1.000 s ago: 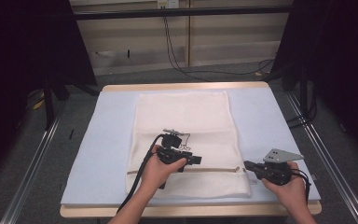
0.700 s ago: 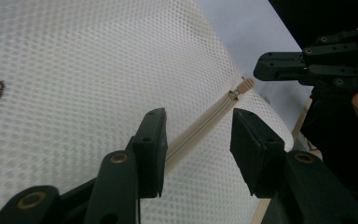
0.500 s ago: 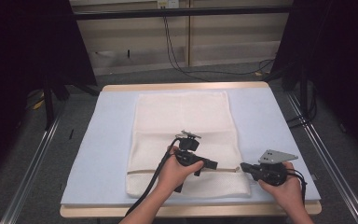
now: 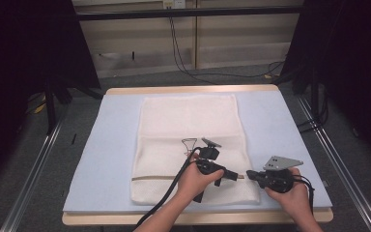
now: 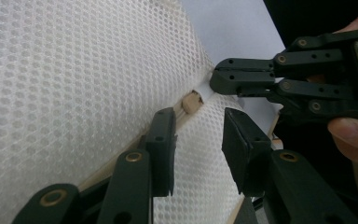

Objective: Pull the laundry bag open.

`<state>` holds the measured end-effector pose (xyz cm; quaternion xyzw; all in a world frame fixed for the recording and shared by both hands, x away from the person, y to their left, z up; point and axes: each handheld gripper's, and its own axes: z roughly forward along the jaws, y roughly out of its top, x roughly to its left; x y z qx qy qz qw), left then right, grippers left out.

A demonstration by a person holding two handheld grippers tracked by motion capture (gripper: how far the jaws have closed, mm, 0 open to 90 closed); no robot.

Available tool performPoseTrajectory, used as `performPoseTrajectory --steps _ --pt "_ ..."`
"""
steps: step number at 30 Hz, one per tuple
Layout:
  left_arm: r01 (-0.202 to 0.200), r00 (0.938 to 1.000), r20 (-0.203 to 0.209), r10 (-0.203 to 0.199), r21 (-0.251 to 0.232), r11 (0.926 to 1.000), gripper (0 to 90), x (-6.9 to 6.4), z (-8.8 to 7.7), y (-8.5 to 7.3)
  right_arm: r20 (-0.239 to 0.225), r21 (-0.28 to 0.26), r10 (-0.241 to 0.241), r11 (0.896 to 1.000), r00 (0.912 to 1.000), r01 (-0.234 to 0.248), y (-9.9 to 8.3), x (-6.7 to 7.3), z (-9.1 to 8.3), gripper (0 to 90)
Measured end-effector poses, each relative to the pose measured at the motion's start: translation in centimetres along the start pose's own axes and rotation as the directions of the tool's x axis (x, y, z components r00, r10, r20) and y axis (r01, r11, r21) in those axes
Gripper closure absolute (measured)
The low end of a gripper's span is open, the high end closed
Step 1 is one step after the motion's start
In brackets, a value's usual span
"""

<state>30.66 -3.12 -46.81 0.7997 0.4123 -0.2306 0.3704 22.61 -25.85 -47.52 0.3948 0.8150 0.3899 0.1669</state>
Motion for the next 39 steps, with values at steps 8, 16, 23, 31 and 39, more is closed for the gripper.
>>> performPoseTrajectory --steps 8,16,23,31,39 --pt "0.015 0.9994 -0.030 -0.015 -0.002 0.9999 68.0 0.3 1.6 0.3 -0.001 0.022 0.002 1.000 1.0000 -0.002 -0.1 -0.1 0.2 90.0" --pt "0.044 0.9980 -0.045 -0.045 -0.023 0.9988 76.8 -0.1 2.9 0.2 -0.005 0.028 0.025 0.999 0.9997 -0.025 -0.3 -0.2 0.4 90.0" --pt "0.090 0.9958 -0.018 -0.090 -0.020 0.9958 87.3 -0.2 3.0 0.3 -0.002 0.041 0.004 0.999 1.0000 -0.004 -0.4 -0.1 0.5 90.0" --pt "0.124 0.9923 -0.004 -0.124 -0.005 0.9923 87.5 0.2 2.3 0.3 -0.006 0.039 -0.018 0.999 0.9998 0.018 -0.5 -0.1 0.5 90.0" --pt "0.125 0.9920 -0.018 -0.125 -0.009 0.9921 87.5 0.7 0.8 0.1 -0.009 0.033 -0.044 0.998 0.9990 0.044 -0.6 -0.1 0.5 90.0"
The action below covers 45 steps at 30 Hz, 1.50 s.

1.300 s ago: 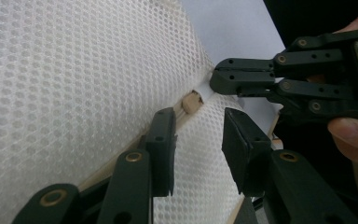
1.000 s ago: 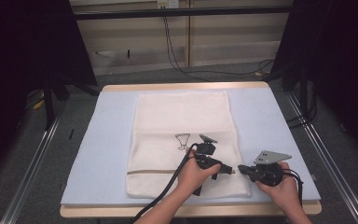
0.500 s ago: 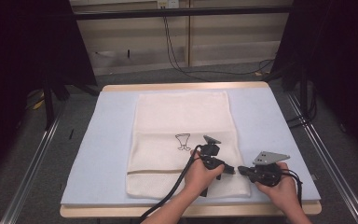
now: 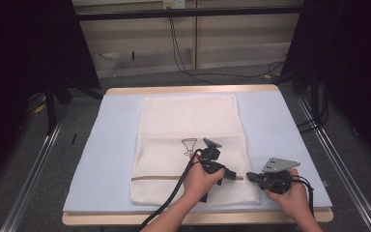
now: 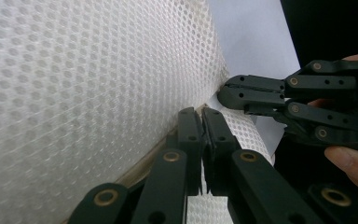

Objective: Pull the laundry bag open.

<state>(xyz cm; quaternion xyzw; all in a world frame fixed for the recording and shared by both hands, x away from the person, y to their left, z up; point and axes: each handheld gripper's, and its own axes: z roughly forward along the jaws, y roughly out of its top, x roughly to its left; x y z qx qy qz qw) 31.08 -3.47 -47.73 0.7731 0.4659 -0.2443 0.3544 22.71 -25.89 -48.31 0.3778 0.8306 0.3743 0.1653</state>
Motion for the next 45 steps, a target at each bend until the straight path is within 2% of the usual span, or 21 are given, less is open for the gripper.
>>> performPoseTrajectory --steps 4,5,7,8,9,10,12,13,14,16,17,18,24,25,34,39,40,41,42,44,45 --pt "-0.021 0.9998 0.000 0.021 0.014 0.9997 87.5 0.3 -0.6 -0.1 -0.004 -0.004 -0.007 1.000 1.0000 0.007 0.0 0.0 0.0 90.0" --pt "-0.020 0.9997 0.011 0.020 0.013 0.9997 87.5 0.4 -0.8 -0.1 -0.004 -0.002 -0.001 1.000 1.0000 0.001 0.0 0.0 0.0 90.0" --pt "-0.008 1.0000 0.004 0.008 0.012 0.9999 87.5 0.6 -1.1 -0.1 -0.007 -0.001 0.004 1.000 1.0000 -0.004 0.0 -0.1 0.0 90.0" --pt "-0.015 0.9999 -0.005 0.015 0.015 0.9998 87.5 0.7 -1.3 -0.1 -0.007 -0.001 0.004 1.000 1.0000 -0.004 0.0 -0.1 0.0 90.0" --pt "-0.007 1.0000 0.001 0.007 0.012 0.9999 87.5 0.7 -1.5 -0.1 -0.007 -0.003 0.001 1.000 1.0000 -0.001 0.0 -0.1 0.0 90.0" --pt "-0.022 0.9997 -0.007 0.022 0.019 0.9996 87.4 0.8 -1.7 -0.2 -0.006 -0.002 0.002 1.000 1.0000 -0.002 0.0 -0.1 0.0 90.0" --pt "-0.024 0.9996 -0.015 0.024 0.013 0.9996 87.4 0.8 -2.0 -0.2 -0.007 -0.001 0.005 1.000 1.0000 -0.005 0.0 -0.1 0.0 90.0" --pt "-0.022 0.9997 -0.006 0.022 0.012 0.9997 87.5 0.8 -2.1 -0.2 -0.007 -0.001 0.006 1.000 1.0000 -0.006 0.0 -0.1 0.0 90.0" --pt "-0.027 0.9995 -0.018 0.027 0.009 0.9996 87.5 0.9 -2.2 -0.3 -0.007 -0.001 0.007 1.000 1.0000 -0.007 0.0 -0.1 0.0 90.0" --pt "-0.023 0.9996 -0.015 0.024 0.011 0.9997 87.4 1.1 -2.4 -0.3 -0.006 -0.001 0.008 1.000 1.0000 -0.008 0.0 -0.1 0.0 90.0" --pt "-0.005 1.0000 -0.007 0.005 0.003 1.0000 87.4 1.1 -2.5 -0.4 -0.007 -0.001 0.006 1.000 1.0000 -0.006 0.0 -0.1 0.0 90.0" --pt "-0.018 0.9996 -0.022 0.018 0.010 0.9998 87.4 1.2 -2.7 -0.4 -0.012 -0.003 0.010 1.000 0.9999 -0.010 -0.1 -0.1 0.0 90.0" --pt "-0.003 1.0000 0.002 0.003 0.005 1.0000 87.4 1.5 -2.8 -0.5 -0.015 -0.004 0.008 1.000 0.9999 -0.008 -0.1 -0.1 0.0 90.0" --pt "-0.012 0.9999 -0.012 0.012 0.013 0.9998 87.5 1.6 -2.9 -0.5 -0.014 -0.005 0.009 1.000 0.9999 -0.009 -0.1 -0.2 0.0 90.0" --pt "0.008 0.9999 -0.010 -0.008 0.009 0.9999 87.4 2.1 -4.1 -0.6 -0.017 -0.006 0.012 1.000 0.9998 -0.012 -0.1 -0.2 0.0 90.0" --pt "0.006 0.9999 -0.015 -0.006 0.003 1.0000 87.5 2.4 -4.5 -0.8 -0.018 -0.005 0.012 1.000 0.9998 -0.012 -0.1 -0.2 0.0 90.0" --pt "0.006 1.0000 0.000 -0.006 0.007 1.0000 87.4 2.5 -4.6 -0.9 -0.018 -0.006 0.009 1.000 0.9998 -0.009 -0.1 -0.2 0.0 90.0" --pt "-0.006 0.9999 -0.011 0.006 0.006 1.0000 87.4 2.6 -4.7 -0.9 -0.018 -0.005 0.010 1.000 0.9998 -0.010 -0.1 -0.2 0.0 90.0" --pt "0.005 1.0000 0.000 -0.005 0.005 1.0000 87.5 2.6 -4.7 -1.0 -0.016 -0.004 0.014 1.000 0.9998 -0.014 -0.1 -0.2 0.0 90.0" --pt "-0.015 0.9998 -0.013 0.015 0.011 0.9998 87.5 2.7 -4.9 -1.0 -0.018 -0.004 0.015 1.000 0.9997 -0.015 -0.1 -0.3 0.0 90.0" --pt "-0.010 0.9999 -0.014 0.010 0.000 0.9999 87.5 2.7 -4.9 -1.1 -0.017 -0.004 0.014 1.000 0.9998 -0.014 -0.1 -0.3 0.0 90.0"
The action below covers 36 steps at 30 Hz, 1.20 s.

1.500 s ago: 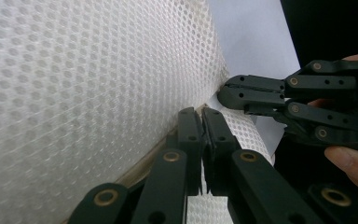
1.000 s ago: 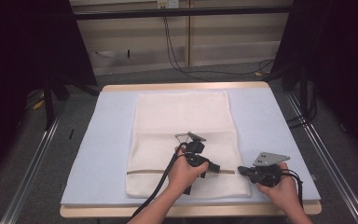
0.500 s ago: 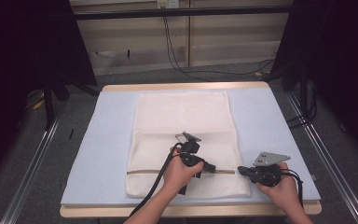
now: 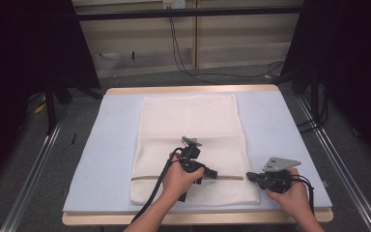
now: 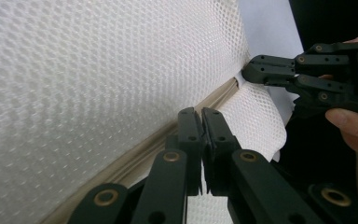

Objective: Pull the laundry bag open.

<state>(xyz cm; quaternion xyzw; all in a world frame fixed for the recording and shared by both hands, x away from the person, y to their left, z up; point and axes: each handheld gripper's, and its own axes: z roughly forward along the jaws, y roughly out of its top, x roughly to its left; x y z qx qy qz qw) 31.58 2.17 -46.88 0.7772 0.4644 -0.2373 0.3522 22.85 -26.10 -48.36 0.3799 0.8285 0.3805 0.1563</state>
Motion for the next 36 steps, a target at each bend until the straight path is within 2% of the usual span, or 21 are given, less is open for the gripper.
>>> performPoseTrajectory --steps 2,5,6,7,8,10,14,15,16,20,21,25,26,28,30,31,32,33,36 --pt "-0.008 1.0000 -0.001 0.008 0.004 1.0000 87.5 0.1 -0.3 0.0 0.000 0.000 0.000 1.000 1.0000 0.000 0.0 0.0 0.0 90.0" --pt "0.006 1.0000 -0.006 -0.006 -0.004 1.0000 87.5 0.2 -0.6 -0.1 -0.006 0.001 0.005 1.000 1.0000 -0.005 0.0 0.0 0.0 90.0" --pt "-0.001 0.9999 -0.010 0.001 -0.005 1.0000 87.5 0.3 -0.7 -0.2 -0.005 0.000 0.006 1.000 1.0000 -0.006 0.0 0.0 0.0 90.0" --pt "0.004 1.0000 0.004 -0.004 0.003 1.0000 87.5 0.4 -0.8 -0.2 -0.005 -0.001 0.005 1.000 1.0000 -0.005 0.0 0.0 0.0 90.0" --pt "0.000 1.0000 -0.010 0.000 -0.003 1.0000 87.4 0.5 -0.9 -0.3 -0.005 -0.001 0.005 1.000 1.0000 -0.005 0.0 0.0 0.0 90.0" --pt "0.007 1.0000 0.005 -0.007 -0.006 1.0000 87.5 0.6 -1.0 -0.4 -0.005 -0.001 0.004 1.000 1.0000 -0.004 0.0 0.0 0.0 90.0" --pt "0.019 0.9998 -0.003 -0.019 -0.007 0.9998 87.5 0.7 -1.2 -0.4 -0.005 0.001 0.005 1.000 1.0000 -0.005 0.0 0.0 0.0 90.0" --pt "0.022 0.9997 0.010 -0.021 -0.008 0.9997 87.5 0.8 -1.3 -0.4 -0.001 0.001 0.002 1.000 1.0000 -0.002 0.0 0.0 0.0 90.0" --pt "0.017 0.9998 -0.004 -0.017 -0.010 0.9998 87.5 0.8 -1.4 -0.4 0.000 0.001 0.001 1.000 1.0000 -0.001 0.0 0.0 0.0 90.0" --pt "0.018 0.9998 -0.012 -0.018 -0.018 0.9997 87.5 0.9 -2.0 -0.6 -0.006 -0.002 0.005 1.000 1.0000 -0.005 0.0 0.0 0.0 90.0" --pt "0.008 0.9998 -0.018 -0.008 -0.016 0.9998 87.5 1.0 -2.2 -0.6 -0.006 -0.001 0.005 1.000 1.0000 -0.005 0.0 0.0 0.0 90.0" --pt "0.017 0.9998 -0.007 -0.017 -0.020 0.9997 87.5 1.3 -2.6 -0.8 -0.006 0.000 0.005 1.000 1.0000 -0.005 0.0 0.0 0.0 90.0" --pt "0.020 0.9997 -0.015 -0.020 -0.016 0.9997 87.5 1.3 -2.7 -0.8 -0.004 -0.001 0.004 1.000 1.0000 -0.004 0.0 0.0 0.0 90.0" --pt "0.028 0.9996 -0.002 -0.028 -0.020 0.9994 87.5 1.5 -2.8 -1.0 -0.001 -0.001 0.002 1.000 1.0000 -0.002 0.0 0.0 0.0 90.0" --pt "0.022 0.9996 -0.019 -0.022 -0.018 0.9996 87.5 1.8 -3.0 -1.1 -0.001 -0.001 0.001 1.000 1.0000 -0.001 0.0 0.0 0.0 90.0" --pt "0.036 0.9994 0.000 -0.036 -0.020 0.9992 87.5 1.9 -3.1 -1.2 -0.005 -0.003 0.002 1.000 1.0000 -0.002 0.0 0.0 0.0 90.0" --pt "0.026 0.9996 -0.011 -0.026 -0.018 0.9995 87.5 2.1 -3.2 -1.2 -0.005 -0.003 0.003 1.000 1.0000 -0.003 0.0 0.0 0.0 90.0" --pt "0.038 0.9992 -0.008 -0.039 -0.021 0.9990 87.5 2.1 -3.3 -1.3 -0.006 -0.003 0.003 1.000 1.0000 -0.003 0.0 0.0 0.0 90.0" --pt "0.036 0.9992 -0.020 -0.036 -0.023 0.9991 87.5 2.4 -3.8 -1.4 -0.005 -0.003 0.004 1.000 1.0000 -0.004 0.0 0.0 0.0 90.0"
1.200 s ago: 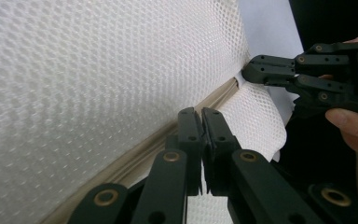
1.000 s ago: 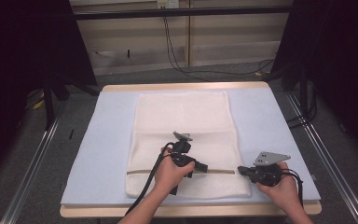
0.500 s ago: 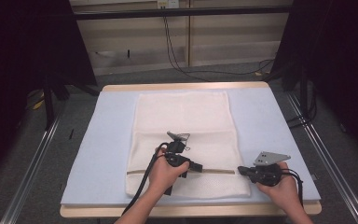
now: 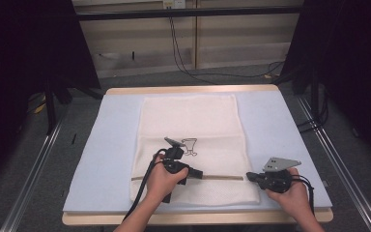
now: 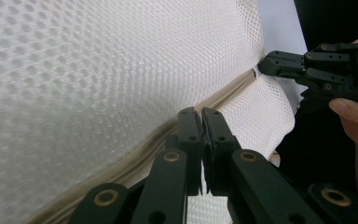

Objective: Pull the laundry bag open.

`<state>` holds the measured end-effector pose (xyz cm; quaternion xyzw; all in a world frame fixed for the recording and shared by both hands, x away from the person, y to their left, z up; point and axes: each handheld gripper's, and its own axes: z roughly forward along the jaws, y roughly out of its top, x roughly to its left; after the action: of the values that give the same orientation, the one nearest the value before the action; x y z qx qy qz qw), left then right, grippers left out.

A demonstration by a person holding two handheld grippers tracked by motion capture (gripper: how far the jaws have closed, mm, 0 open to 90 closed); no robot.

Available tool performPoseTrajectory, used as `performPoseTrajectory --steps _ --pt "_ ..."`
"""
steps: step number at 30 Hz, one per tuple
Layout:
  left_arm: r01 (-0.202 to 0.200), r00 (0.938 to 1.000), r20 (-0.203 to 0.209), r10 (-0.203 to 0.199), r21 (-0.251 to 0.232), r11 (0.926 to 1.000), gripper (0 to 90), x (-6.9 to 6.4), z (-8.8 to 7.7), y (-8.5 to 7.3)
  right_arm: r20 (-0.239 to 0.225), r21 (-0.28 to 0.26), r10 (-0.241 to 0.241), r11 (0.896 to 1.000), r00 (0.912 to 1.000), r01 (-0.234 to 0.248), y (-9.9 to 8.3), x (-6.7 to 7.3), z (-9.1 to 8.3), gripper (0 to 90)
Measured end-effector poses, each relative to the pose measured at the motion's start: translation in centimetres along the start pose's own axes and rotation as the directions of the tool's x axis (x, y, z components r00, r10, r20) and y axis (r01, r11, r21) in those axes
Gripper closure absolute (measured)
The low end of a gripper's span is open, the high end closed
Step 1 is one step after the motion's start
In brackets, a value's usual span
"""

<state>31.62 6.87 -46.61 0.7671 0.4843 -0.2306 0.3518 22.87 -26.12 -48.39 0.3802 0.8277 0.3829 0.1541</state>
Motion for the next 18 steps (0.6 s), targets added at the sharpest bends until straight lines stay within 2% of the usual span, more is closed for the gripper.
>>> performPoseTrajectory --steps 6,9,18 --pt "0.006 1.0000 -0.004 -0.006 -0.011 0.9999 87.5 0.5 -0.7 -0.2 -0.002 0.000 0.003 1.000 1.0000 -0.003 0.0 0.0 0.0 90.0" --pt "0.014 0.9999 0.007 -0.013 -0.012 0.9998 87.5 0.6 -0.8 -0.4 -0.003 0.000 0.003 1.000 1.0000 -0.003 0.0 0.0 0.0 90.0" --pt "0.004 0.9999 -0.010 -0.004 -0.010 0.9999 87.6 0.8 -1.3 -0.4 -0.008 0.005 0.002 1.000 1.0000 -0.002 0.1 -0.1 0.0 90.0"
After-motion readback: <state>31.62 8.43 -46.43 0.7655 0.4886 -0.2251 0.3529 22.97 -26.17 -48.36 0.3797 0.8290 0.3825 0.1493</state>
